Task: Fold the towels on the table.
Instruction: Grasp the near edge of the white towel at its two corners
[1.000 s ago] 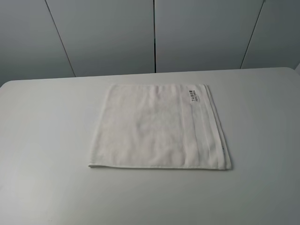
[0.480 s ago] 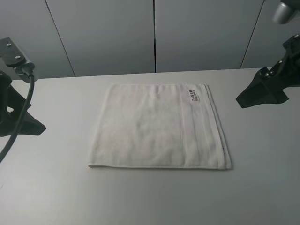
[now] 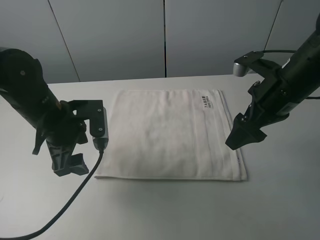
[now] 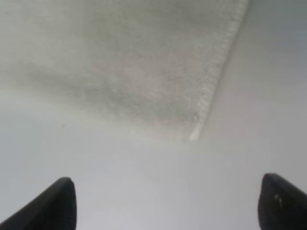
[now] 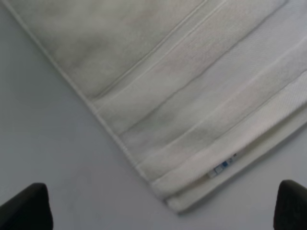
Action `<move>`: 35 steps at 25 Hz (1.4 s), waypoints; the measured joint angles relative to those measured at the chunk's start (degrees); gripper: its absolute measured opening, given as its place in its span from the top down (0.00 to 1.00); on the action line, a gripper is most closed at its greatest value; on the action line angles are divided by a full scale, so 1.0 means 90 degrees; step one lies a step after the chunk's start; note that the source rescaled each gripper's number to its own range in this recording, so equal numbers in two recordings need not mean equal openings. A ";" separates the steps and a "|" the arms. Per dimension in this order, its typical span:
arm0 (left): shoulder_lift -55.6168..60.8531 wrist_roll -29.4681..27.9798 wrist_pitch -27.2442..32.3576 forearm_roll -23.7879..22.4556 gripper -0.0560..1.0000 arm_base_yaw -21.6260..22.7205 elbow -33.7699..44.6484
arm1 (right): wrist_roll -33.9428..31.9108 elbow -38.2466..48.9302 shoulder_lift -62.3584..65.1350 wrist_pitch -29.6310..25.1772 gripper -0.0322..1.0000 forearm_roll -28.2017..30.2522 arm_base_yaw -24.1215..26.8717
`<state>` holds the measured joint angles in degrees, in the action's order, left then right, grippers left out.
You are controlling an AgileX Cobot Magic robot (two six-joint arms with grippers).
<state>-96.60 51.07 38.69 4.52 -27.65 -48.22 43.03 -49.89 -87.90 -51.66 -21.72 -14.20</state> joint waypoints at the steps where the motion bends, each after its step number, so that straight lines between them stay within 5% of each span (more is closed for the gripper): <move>1: -0.0159 0.0000 -0.0064 -0.0075 0.03 -0.0088 0.0000 | 0.0041 0.0000 -0.0055 0.0027 0.00 0.0006 0.0000; 11: -0.1160 0.0000 -0.0774 -0.0278 0.03 -0.0366 -0.0014 | 0.0243 0.0000 -0.0255 0.0197 0.00 0.0047 0.0000; 35: -0.1471 0.0293 -0.1005 -0.0333 0.03 -0.0599 -0.0131 | 0.0755 0.0000 -0.0265 0.0222 0.00 0.0250 0.0000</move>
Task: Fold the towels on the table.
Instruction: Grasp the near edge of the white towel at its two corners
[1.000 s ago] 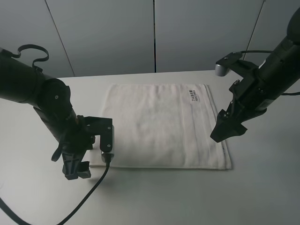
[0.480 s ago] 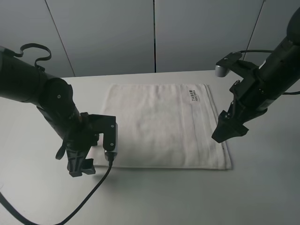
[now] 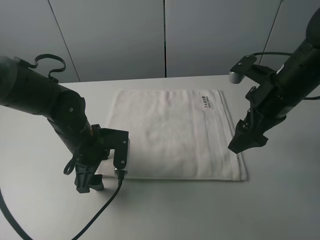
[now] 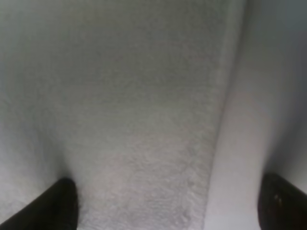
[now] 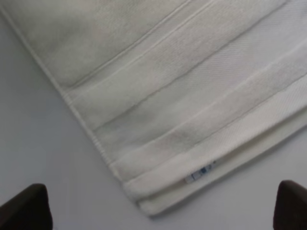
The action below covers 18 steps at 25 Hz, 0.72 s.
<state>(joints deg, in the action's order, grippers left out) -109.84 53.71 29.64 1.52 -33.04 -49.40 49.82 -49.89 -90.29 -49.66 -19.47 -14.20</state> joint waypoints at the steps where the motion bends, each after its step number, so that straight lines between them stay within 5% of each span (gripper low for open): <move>1: 0.0000 0.0000 0.0000 -0.0012 0.03 0.0000 0.0000 | 0.0099 0.0000 0.0000 0.0000 0.00 0.0013 0.0000; 7: 0.0000 0.0000 -0.0016 -0.0012 0.03 0.0000 0.0000 | 0.0651 0.0000 -0.0372 -0.0055 0.00 0.0139 -0.0105; 18: 0.0000 0.0000 -0.0060 -0.0035 0.03 0.0000 0.0000 | 0.0700 -0.0014 -0.1533 0.0085 0.00 0.1908 -0.1769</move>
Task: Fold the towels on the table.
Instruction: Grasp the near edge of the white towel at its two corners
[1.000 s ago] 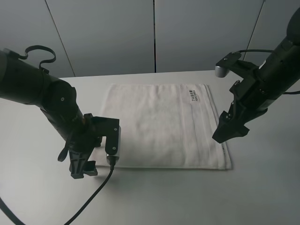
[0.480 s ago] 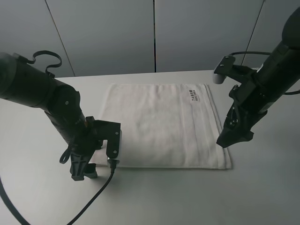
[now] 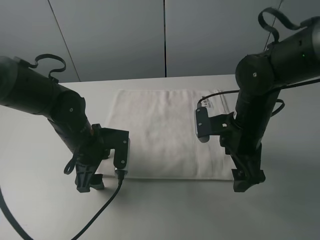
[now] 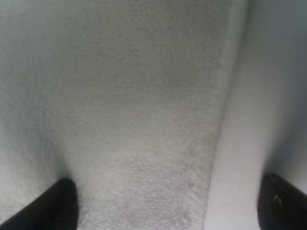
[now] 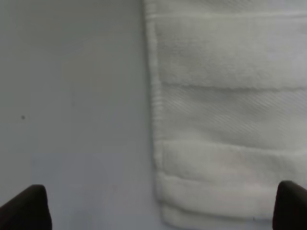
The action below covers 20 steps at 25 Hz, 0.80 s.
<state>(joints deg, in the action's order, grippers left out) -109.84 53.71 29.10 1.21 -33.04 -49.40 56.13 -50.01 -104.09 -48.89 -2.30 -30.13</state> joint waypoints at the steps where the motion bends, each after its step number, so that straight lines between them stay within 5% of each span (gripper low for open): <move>1: 0.0000 0.0000 0.0000 0.0000 0.03 0.0000 0.0000 | 0.0000 0.0000 -0.0065 0.0059 0.00 0.0025 -0.0029; 9: 0.0000 0.0000 -0.0011 -0.0012 0.03 0.0000 0.0000 | -0.0119 0.0173 -0.0162 0.0377 0.00 0.0430 -0.0051; 20: -0.0011 0.0000 -0.0023 -0.0023 0.03 0.0000 0.0000 | -0.0255 0.1007 -0.0101 0.1558 0.00 0.0656 -0.0075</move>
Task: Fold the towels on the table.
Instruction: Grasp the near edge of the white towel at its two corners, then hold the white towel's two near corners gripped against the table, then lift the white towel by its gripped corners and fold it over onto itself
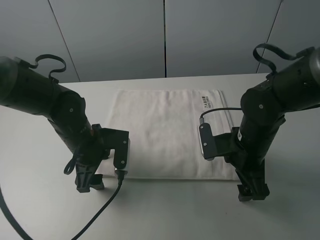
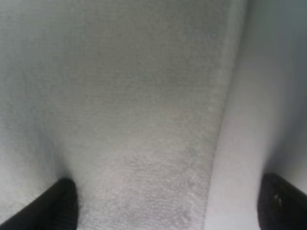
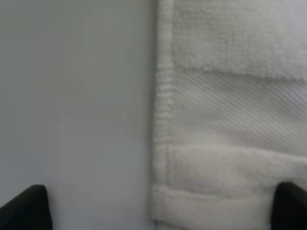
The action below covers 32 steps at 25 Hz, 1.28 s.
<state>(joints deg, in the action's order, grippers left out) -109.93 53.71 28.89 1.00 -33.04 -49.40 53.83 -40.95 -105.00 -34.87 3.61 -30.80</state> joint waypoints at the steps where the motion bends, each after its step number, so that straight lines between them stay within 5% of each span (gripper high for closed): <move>1: 0.0000 0.0000 0.0000 0.0000 0.03 0.0000 0.0000 | -0.0010 -0.0001 0.0006 0.0028 0.00 0.0000 0.0000; 5: 0.0000 0.0000 0.0000 0.0000 0.03 0.0000 0.0000 | -0.0025 -0.0001 -0.0007 0.0121 0.05 0.0026 0.0000; 16: 0.0000 0.0000 0.0000 -0.0012 0.03 0.0000 0.0000 | -0.0223 -0.0051 -0.0138 0.0695 0.95 0.0175 0.0011; 19: 0.0000 -0.0013 -0.0025 -0.0067 0.06 0.0000 0.0000 | -0.0223 -0.0051 -0.0138 0.0706 0.97 0.0175 0.0011; 21: 0.0000 -0.0013 -0.0090 -0.0146 0.19 0.0000 0.0000 | -0.0223 -0.0051 -0.0138 0.0706 0.97 0.0175 0.0011; 27: -0.0069 -0.0085 -0.0382 -0.0503 0.92 0.0000 -0.0009 | -0.0246 -0.0051 -0.0138 0.0706 0.97 0.0175 0.0011; 32: -0.0096 -0.0308 -0.0380 -0.0555 0.94 0.0000 -0.0069 | -0.0317 -0.0051 -0.0150 0.0733 0.97 0.0149 0.0011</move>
<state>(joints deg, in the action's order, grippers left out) -110.80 50.93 25.47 -4.00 -33.04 -50.02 50.99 -41.41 -106.35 -28.27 4.95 -30.69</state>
